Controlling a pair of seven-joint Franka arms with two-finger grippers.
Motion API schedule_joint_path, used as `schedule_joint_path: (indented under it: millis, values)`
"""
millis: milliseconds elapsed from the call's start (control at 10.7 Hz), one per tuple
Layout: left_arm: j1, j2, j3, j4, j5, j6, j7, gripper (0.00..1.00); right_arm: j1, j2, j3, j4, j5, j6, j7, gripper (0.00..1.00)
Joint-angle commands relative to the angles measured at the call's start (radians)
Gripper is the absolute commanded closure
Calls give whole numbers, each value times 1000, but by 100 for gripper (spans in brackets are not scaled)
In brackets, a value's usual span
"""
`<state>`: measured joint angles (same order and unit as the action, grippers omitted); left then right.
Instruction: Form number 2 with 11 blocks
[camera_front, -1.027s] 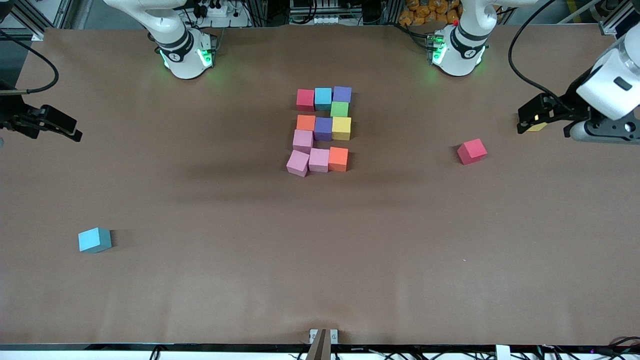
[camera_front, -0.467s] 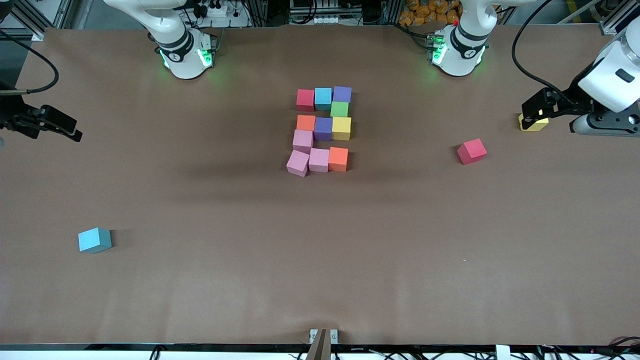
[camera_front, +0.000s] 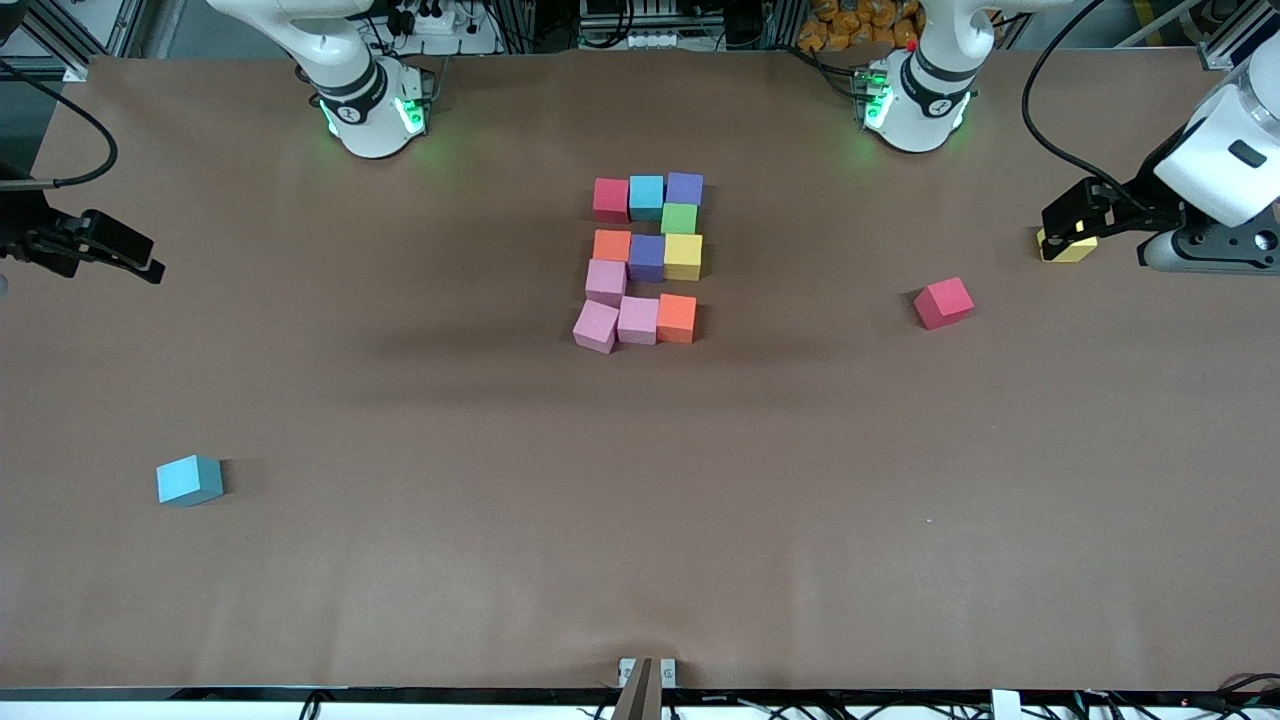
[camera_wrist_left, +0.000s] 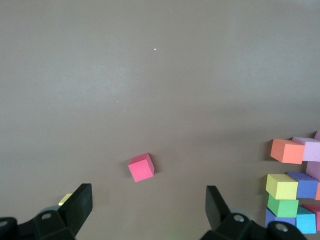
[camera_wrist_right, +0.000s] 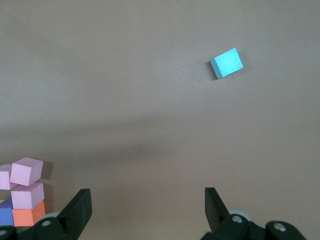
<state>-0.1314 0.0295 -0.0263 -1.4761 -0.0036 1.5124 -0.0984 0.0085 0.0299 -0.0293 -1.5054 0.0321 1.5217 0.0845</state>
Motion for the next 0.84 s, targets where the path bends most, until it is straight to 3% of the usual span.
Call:
schedule_joint_path:
  millis: [0,747]
  values:
    - [10,1,-12,8,10,-1,-23,0,-15,-7,17,-6,-18,3,17,0]
    - [9,1,-12,8,2,2,-83,0,-13,-7,17,-6,-18,0,17,0]
